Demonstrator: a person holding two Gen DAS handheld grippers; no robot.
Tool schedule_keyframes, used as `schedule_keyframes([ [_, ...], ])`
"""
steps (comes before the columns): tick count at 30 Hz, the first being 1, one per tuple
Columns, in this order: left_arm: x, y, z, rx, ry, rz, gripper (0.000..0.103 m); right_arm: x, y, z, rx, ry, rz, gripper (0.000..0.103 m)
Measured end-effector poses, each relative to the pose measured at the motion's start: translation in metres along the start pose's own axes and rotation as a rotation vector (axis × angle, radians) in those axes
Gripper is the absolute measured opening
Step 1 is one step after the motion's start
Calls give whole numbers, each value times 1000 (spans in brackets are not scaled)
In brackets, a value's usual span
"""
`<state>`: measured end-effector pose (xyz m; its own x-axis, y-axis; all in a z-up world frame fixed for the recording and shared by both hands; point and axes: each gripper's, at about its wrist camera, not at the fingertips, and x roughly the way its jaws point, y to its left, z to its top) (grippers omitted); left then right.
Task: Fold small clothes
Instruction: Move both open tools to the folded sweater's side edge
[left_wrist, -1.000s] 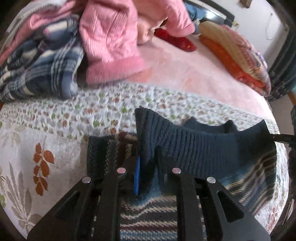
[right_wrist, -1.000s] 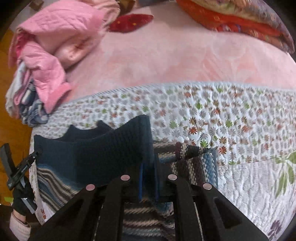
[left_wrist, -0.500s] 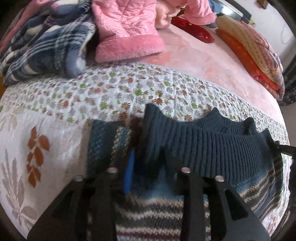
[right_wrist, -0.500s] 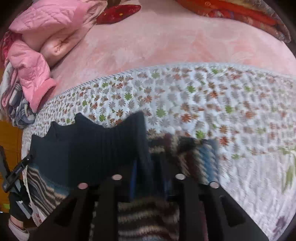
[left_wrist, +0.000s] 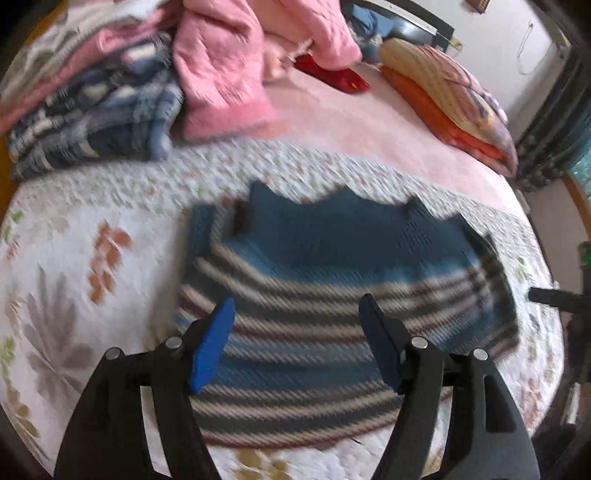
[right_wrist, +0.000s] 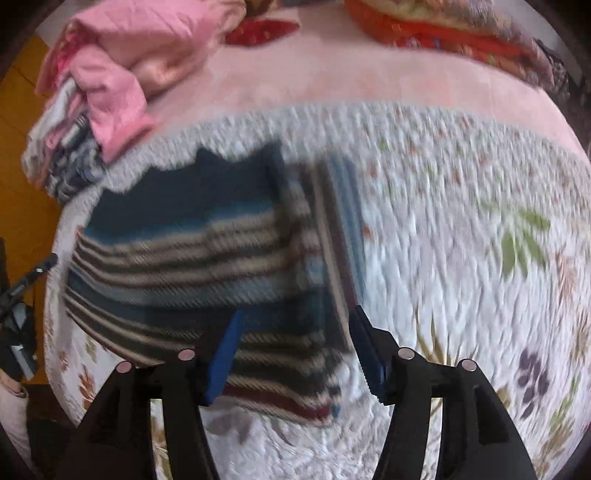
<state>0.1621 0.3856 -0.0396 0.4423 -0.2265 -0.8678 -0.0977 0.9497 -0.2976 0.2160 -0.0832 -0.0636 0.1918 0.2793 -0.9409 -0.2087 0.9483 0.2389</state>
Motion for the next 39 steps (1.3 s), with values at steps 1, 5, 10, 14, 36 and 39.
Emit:
schedule_keyframes([
  [1,6,-2,-6,-11,8,-9,69,9,-4,-4,13,29,-7,58],
  [5,32,-8,-21,-24,70,-7,69,30,-7,-7,37,88,14,23],
  [10,53,3,-34,-45,126,21,68,31,-18,-11,97,120,31,12],
  [14,57,17,-34,-68,130,15,66,47,-24,-16,106,164,9,12],
  [36,57,-6,-28,-58,112,-18,68,51,-40,-5,132,77,109,68],
  [39,62,-3,-30,-56,112,-16,68,64,-49,-1,181,90,156,68],
])
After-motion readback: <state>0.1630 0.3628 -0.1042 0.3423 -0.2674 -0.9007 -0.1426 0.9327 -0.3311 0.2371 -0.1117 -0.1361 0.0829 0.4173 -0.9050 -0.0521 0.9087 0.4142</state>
